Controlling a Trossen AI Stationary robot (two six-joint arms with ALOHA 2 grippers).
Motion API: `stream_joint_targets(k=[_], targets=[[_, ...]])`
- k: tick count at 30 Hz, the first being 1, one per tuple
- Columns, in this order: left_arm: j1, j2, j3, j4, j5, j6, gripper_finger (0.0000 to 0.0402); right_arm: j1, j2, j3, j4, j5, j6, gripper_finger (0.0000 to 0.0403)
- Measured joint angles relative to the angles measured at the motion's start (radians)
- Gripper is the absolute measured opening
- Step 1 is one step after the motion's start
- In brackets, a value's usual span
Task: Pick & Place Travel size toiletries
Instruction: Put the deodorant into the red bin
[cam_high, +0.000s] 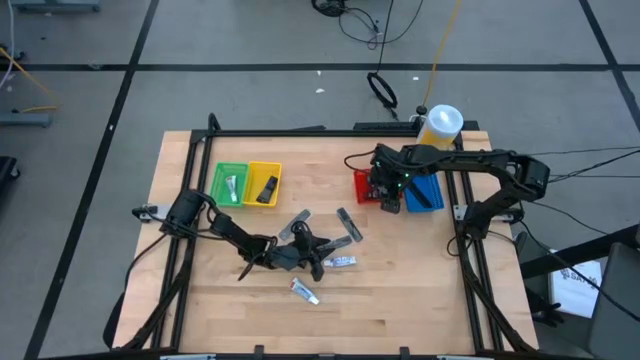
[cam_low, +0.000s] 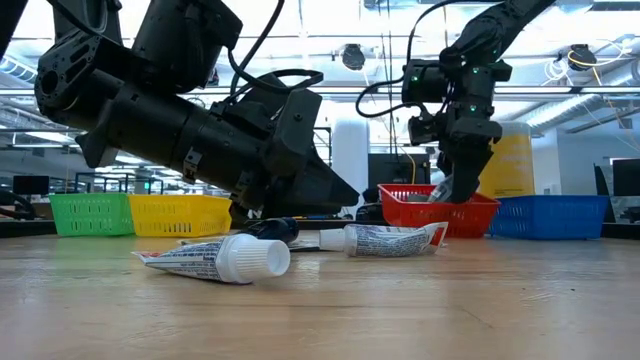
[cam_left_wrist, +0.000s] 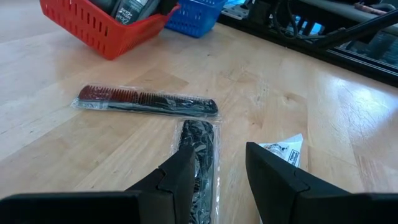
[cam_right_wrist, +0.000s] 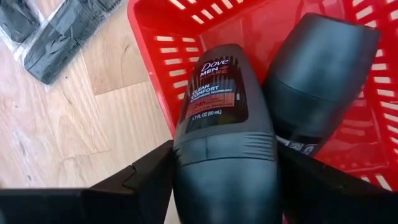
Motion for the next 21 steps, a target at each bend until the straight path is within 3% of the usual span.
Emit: stream_joint_targets(k=[14,21], targets=[[0.0,0.0,0.0,0.0,0.002,0.0,0.0141,-0.002,-0.031,-0.001,0.002,0.003,0.019,0.0272],[0.0,0.0,0.0,-0.001,0.002,0.0,0.0141,-0.001,-0.115,-0.001,-0.028,0.021,0.009,0.0274]])
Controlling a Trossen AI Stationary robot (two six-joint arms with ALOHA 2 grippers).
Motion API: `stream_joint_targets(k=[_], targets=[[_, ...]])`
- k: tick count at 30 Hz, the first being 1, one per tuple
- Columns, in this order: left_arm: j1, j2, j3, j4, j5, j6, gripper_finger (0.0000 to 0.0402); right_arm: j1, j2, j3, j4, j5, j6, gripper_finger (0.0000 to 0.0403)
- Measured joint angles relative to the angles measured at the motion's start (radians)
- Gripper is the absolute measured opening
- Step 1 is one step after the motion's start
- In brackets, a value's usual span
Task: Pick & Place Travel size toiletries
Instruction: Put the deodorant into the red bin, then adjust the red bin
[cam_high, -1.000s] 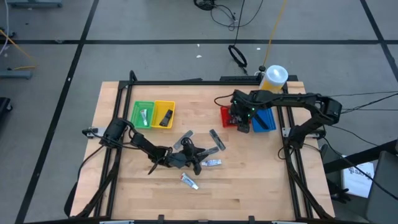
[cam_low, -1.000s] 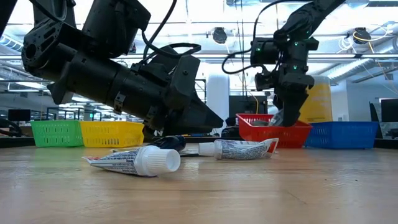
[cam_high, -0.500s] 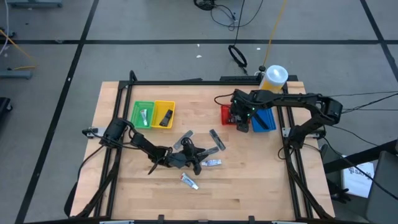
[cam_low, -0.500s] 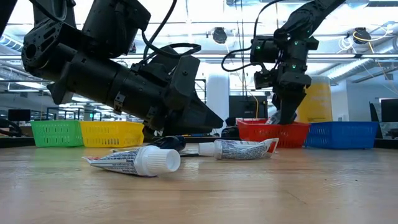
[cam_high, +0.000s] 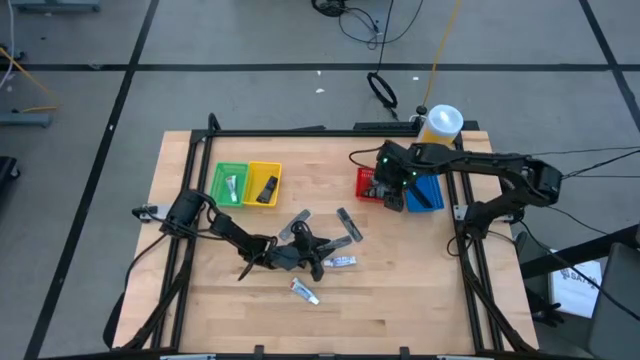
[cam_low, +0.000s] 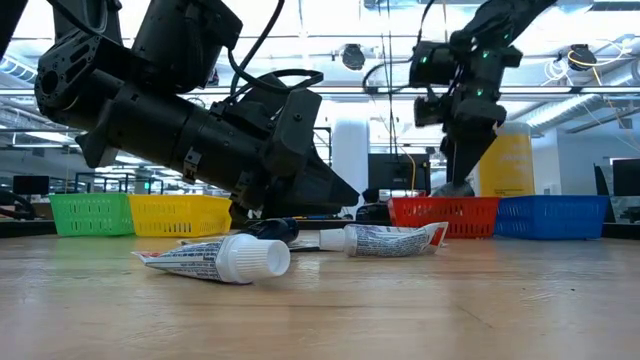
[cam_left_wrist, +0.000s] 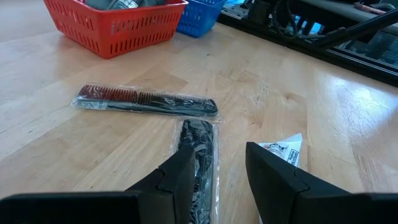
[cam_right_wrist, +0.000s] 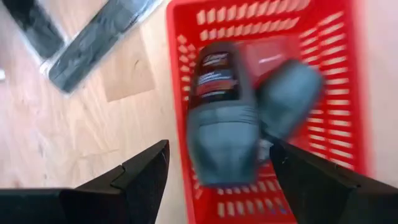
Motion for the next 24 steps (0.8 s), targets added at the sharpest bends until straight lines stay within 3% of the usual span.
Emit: stream_joint_targets(k=[3,7,17,24], targets=[[0.0,0.0,0.0,0.0,0.0,0.0,0.0141,0.01,-0.064,0.0,-0.016,0.037,0.026,0.0274],[0.0,0.0,0.0,0.0,0.0,0.0,0.0141,0.031,-0.119,-0.007,0.044,-0.029,0.064,0.0254],[0.001,0.0,0.0,0.0,0.0,-0.005,0.0141,0.035,-0.074,-0.104,0.123,-0.042,0.107,0.0076],[0.001,0.0,0.0,0.001,0.0,-0.007,0.0141,0.037,-0.092,-0.098,0.168,0.002,0.123,0.0009]])
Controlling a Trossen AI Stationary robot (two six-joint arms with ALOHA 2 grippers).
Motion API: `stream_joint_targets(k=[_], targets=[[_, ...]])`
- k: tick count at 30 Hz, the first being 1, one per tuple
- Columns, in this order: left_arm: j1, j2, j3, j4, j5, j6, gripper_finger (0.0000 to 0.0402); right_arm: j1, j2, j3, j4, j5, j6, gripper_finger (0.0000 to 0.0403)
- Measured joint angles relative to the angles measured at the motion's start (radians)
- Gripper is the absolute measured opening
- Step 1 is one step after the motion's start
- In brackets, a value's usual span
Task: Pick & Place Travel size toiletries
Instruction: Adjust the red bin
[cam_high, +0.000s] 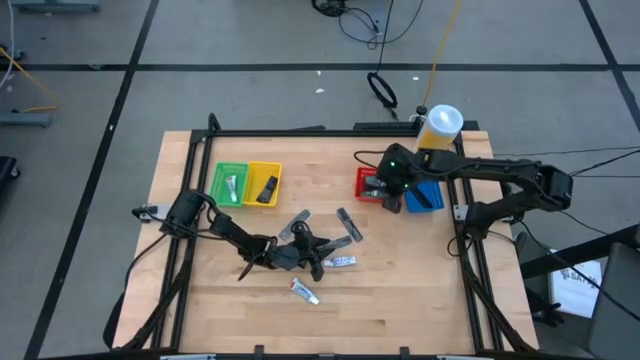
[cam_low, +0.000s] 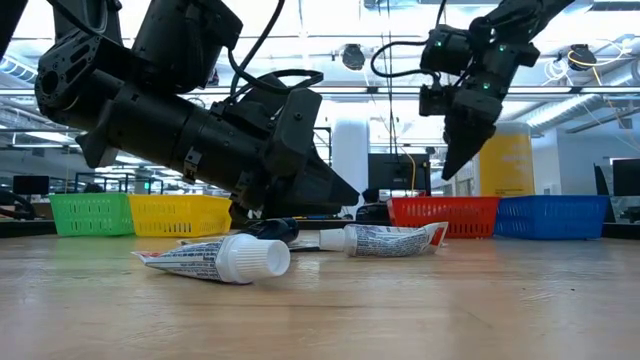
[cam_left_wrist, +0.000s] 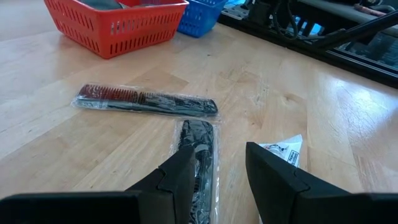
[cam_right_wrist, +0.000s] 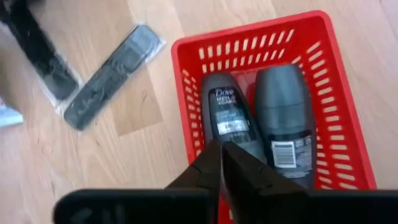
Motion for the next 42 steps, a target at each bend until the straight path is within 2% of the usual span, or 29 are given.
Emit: stream_joint_targets(k=[3,6,13,17,19,22,29,31,37,42], targets=[[0.0,0.0,0.0,0.0,0.0,-0.001,0.0141,0.007,0.001,-0.001,0.014,-0.008,0.007,0.0004],[0.0,0.0,0.0,0.0,0.0,-0.001,0.0141,0.026,0.008,-0.018,0.074,-0.025,-0.013,0.0024],[0.0,0.0,0.0,0.0,0.0,-0.001,0.0141,0.066,0.009,-0.134,0.257,-0.012,-0.052,0.0152],[0.0,0.0,0.0,0.001,0.0,-0.001,0.0141,0.069,0.008,-0.195,0.342,0.004,-0.06,0.019],[0.0,0.0,0.0,0.001,0.0,-0.001,0.0141,0.073,0.008,-0.222,0.374,0.005,-0.068,0.0186],[0.0,0.0,0.0,0.001,0.0,-0.001,0.0141,0.08,0.008,-0.241,0.391,0.004,-0.073,0.0156],[0.0,0.0,0.0,0.001,0.0,-0.001,0.0141,0.08,0.004,-0.241,0.383,0.008,-0.05,0.0036],[0.0,0.0,0.0,0.001,0.0,-0.001,0.0141,0.08,-0.009,-0.241,0.36,0.01,-0.042,0.0013],[0.0,0.0,0.0,0.001,0.0,-0.001,0.0141,0.098,-0.05,-0.241,0.266,0.059,0.018,0.0035],[0.001,0.0,0.0,0.001,0.0,-0.001,0.0141,0.113,-0.084,-0.241,0.231,0.06,0.01,0.0046]])
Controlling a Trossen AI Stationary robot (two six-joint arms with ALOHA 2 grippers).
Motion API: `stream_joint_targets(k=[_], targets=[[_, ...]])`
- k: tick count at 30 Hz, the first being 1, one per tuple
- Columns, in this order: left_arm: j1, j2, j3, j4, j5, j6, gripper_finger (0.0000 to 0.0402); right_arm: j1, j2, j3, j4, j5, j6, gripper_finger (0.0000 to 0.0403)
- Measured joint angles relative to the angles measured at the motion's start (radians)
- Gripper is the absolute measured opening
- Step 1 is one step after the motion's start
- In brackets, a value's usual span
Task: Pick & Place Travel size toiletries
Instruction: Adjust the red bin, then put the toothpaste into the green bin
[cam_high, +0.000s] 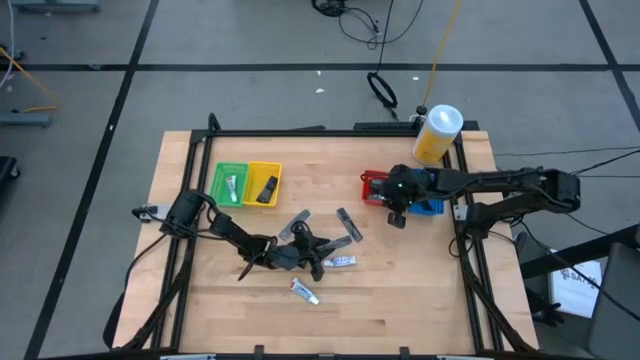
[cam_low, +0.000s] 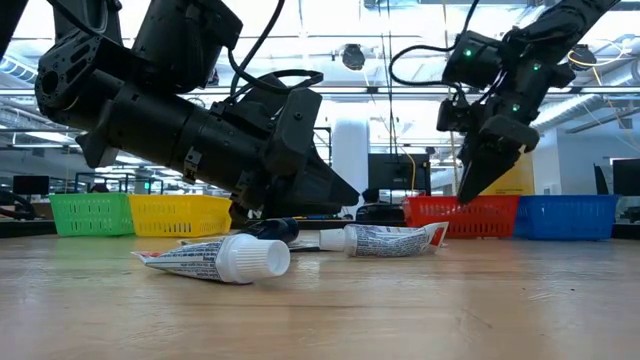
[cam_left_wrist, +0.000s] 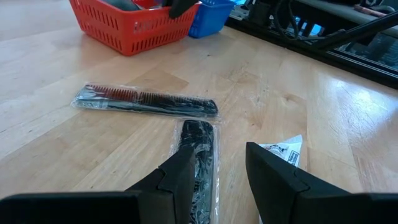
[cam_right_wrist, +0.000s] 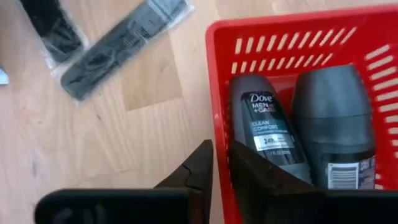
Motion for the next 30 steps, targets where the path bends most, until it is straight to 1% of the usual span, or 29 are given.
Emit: stream_joint_targets(k=[2,4,6,9,12,16,18,21,25,28,30], targets=[[0.0,0.0,0.0,0.0,0.0,0.0,0.0141,0.0,-0.014,0.0,0.005,-0.004,0.008,0.0055],[0.0,0.0,0.0,0.0,0.0,0.0,0.0141,0.0,-0.03,0.0,0.026,-0.005,0.031,0.0073],[0.0,0.0,0.0,0.0,0.0,0.0,0.0141,0.002,-0.045,0.0,0.05,-0.014,0.064,0.0098],[0.0,0.0,0.0,0.001,0.0,0.0,0.0141,0.023,-0.055,0.0,0.125,-0.057,0.115,0.0144],[0.0,0.0,0.0,0.001,0.0,0.0,0.0141,0.086,-0.045,0.0,0.227,-0.058,0.145,0.0186],[-0.002,0.0,0.0,0.002,0.0,0.01,0.0141,0.21,0.011,0.0,0.382,-0.054,0.13,0.0221],[-0.004,0.0,0.0,0.002,0.0,0.024,0.014,0.278,0.059,0.0,0.479,-0.021,0.125,0.0229],[-0.007,-0.002,0.0,0.001,0.003,0.056,0.014,0.371,0.152,0.0,0.626,0.025,0.096,0.023],[-0.014,-0.046,0.0,-0.023,0.025,0.105,0.014,0.469,0.28,0.0,0.779,0.025,0.054,0.0221],[-0.03,-0.126,0.0,-0.136,0.031,0.14,0.014,0.518,0.352,0.0,0.851,0.025,0.057,0.0214],[-0.045,-0.196,0.0,-0.266,0.031,0.142,0.0141,0.542,0.387,0.0,0.868,0.025,0.069,0.0211]])
